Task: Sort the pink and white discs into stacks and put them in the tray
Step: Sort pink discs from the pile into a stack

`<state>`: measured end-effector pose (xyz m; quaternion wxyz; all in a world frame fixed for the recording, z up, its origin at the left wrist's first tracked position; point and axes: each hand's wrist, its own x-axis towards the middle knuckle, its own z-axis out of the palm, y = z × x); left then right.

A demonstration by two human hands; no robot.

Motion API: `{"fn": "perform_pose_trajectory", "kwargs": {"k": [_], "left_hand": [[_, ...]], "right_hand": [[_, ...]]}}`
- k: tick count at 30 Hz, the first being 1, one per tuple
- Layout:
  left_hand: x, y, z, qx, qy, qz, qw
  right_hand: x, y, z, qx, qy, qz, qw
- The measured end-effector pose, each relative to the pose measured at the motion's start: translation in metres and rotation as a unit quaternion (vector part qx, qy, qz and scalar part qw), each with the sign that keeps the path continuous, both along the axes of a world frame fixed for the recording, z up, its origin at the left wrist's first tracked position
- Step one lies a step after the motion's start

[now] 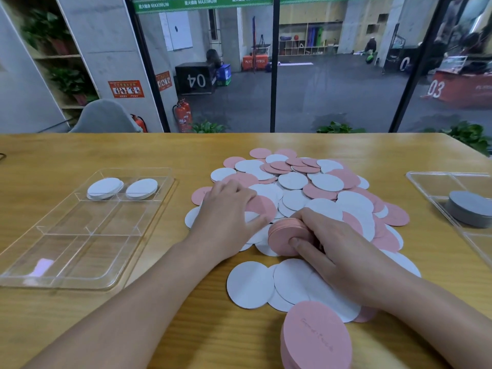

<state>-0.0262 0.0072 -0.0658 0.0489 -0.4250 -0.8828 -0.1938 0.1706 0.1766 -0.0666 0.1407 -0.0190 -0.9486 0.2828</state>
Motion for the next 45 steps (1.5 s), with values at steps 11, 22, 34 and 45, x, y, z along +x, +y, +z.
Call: {"fn": "perform_pose_trajectory", "kwargs": {"k": [11,22,34,45], "left_hand": [[-0.009,-0.017,0.012,0.294,-0.25,-0.053,0.921],[-0.011,-0.033,0.03,0.236,-0.304,-0.142,0.912],[0.002,-0.024,0.022,0.198,-0.337,-0.222,0.893],[-0.061,-0.011,-0.007,0.137,-0.059,0.037,0.988]], "right_hand": [[-0.001,-0.001,0.0,0.005,-0.002,-0.011,1.0],[0.0,0.0,-0.001,0.0,-0.005,-0.016,1.0],[-0.003,-0.005,-0.005,0.017,0.012,-0.021,1.0],[-0.003,-0.008,-0.003,0.007,-0.016,-0.024,1.0]]}}
